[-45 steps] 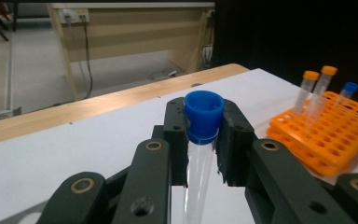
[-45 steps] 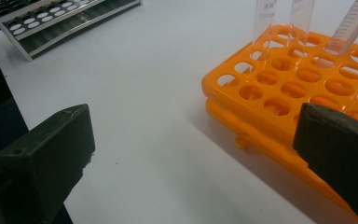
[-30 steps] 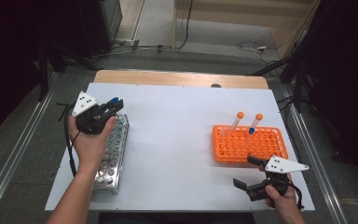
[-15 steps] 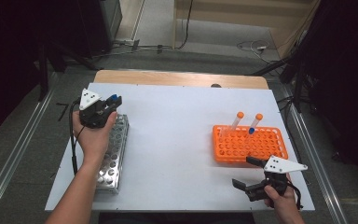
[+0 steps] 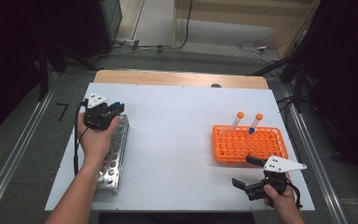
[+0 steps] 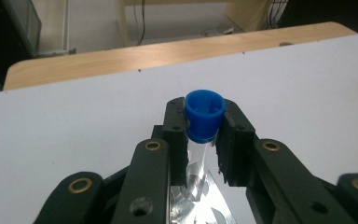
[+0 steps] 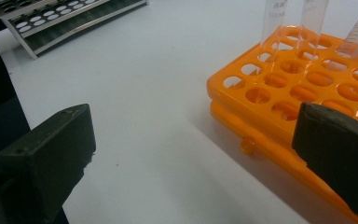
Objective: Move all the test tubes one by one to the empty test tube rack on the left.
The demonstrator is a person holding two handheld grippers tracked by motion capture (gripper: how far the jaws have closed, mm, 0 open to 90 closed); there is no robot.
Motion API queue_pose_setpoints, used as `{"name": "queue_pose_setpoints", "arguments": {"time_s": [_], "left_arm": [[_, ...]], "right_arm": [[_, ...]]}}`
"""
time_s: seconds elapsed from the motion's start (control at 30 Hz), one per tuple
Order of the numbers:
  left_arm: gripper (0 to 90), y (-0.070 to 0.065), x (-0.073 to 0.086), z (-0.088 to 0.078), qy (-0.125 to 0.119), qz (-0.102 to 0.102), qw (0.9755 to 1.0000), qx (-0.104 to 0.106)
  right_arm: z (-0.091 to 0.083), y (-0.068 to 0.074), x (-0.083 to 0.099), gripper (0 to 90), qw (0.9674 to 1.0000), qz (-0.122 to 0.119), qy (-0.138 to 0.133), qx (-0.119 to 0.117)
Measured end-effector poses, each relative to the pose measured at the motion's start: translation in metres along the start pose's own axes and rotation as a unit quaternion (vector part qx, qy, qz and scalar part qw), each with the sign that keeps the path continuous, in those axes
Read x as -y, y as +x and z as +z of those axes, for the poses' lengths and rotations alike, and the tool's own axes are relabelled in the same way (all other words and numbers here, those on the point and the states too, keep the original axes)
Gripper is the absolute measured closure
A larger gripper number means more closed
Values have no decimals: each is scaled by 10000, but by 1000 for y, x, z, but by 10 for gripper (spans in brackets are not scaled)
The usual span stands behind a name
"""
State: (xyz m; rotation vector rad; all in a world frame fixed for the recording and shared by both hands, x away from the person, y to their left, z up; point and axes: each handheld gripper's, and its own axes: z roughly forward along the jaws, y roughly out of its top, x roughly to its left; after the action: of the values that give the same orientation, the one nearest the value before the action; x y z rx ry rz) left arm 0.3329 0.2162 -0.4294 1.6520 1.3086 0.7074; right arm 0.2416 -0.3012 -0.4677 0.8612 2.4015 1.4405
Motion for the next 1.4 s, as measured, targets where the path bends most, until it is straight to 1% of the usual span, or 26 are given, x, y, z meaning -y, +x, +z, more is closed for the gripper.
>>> {"name": "queue_pose_setpoints", "arguments": {"time_s": [0.07,0.13,0.27,0.3,0.33,0.47,0.5,0.57,0.6,0.67,0.7,0.73,0.77,0.87,0.9,0.93,1.0,1.03,1.07,1.1,1.13,1.27,1.3,1.33,1.37,1.4], "left_arm": [[752,0,1,1,79,25,10000,15],[743,1,1,0,114,-27,9999,40],[675,1,1,-1,118,-93,9999,57],[675,1,1,-1,119,-101,9999,70],[598,0,1,-2,99,-119,9999,72],[460,-6,-2,-10,-59,-157,9996,242],[416,-6,-2,-10,-59,-157,9996,242],[332,-9,-3,-15,-169,-213,9991,328],[299,-13,-4,-20,-268,-240,9983,448],[242,-16,-4,-23,-317,-243,9980,496],[242,-18,-3,-26,-338,-232,9977,547],[181,-21,-3,-28,-358,-220,9973,599],[158,-24,-2,-30,-362,-193,9971,636],[113,-33,0,-38,-409,-118,9962,756],[107,-39,1,-44,-461,-102,9952,862],[103,-39,1,-44,-461,-102,9952,862],[98,-48,4,-52,-527,-68,9937,990],[79,-48,4,-52,-527,-68,9937,990],[73,-50,5,-54,-541,-66,9933,1023],[72,-55,7,-60,-591,-83,9922,1098],[72,-55,7,-60,-591,-83,9922,1098],[54,-65,12,-69,-689,-101,9905,1189],[47,-67,14,-71,-718,-119,9899,1219],[47,-69,15,-73,-725,-137,9896,1235],[43,-71,17,-74,-732,-116,9893,1260],[37,-74,20,-76,-740,-112,9889,1287]], "right_arm": [[0,-1,0,0,10000,12,5,4],[1,-1,0,0,10000,25,-1,-10],[2,-2,-1,0,10000,56,-1,-4],[2,-2,-1,0,10000,56,-1,-4],[2,-3,-1,0,10000,56,-14,-1],[2,-3,-3,0,10000,35,-8,30],[2,-4,-3,0,10000,42,-12,41],[2,-5,-4,0,10000,46,-36,79],[1,-6,-4,0,9999,80,-31,94],[0,-8,-5,0,9998,114,-94,129],[0,-8,-5,0,9998,114,-94,129],[-1,-10,-6,0,9996,150,-122,181],[-2,-11,-7,0,9995,161,-130,230],[-3,-15,-10,0,9991,203,-167,327],[-3,-16,-11,0,9990,214,-179,354],[-3,-16,-11,0,9990,214,-179,354],[-5,-20,-13,0,9984,280,-226,447],[-5,-20,-13,0,9984,280,-226,447],[-5,-24,-14,0,9979,317,-226,516],[-5,-26,-14,0,9976,329,-226,559],[-5,-26,-14,0,9976,329,-226,559],[-7,-34,-17,0,9964,394,-246,714],[-9,-37,-20,22,9957,425,-251,782],[-9,-37,-20,22,9957,425,-251,782],[-8,-41,-22,35,9942,427,-248,958],[-8,-44,-24,35,9935,445,-242,1023]]}}
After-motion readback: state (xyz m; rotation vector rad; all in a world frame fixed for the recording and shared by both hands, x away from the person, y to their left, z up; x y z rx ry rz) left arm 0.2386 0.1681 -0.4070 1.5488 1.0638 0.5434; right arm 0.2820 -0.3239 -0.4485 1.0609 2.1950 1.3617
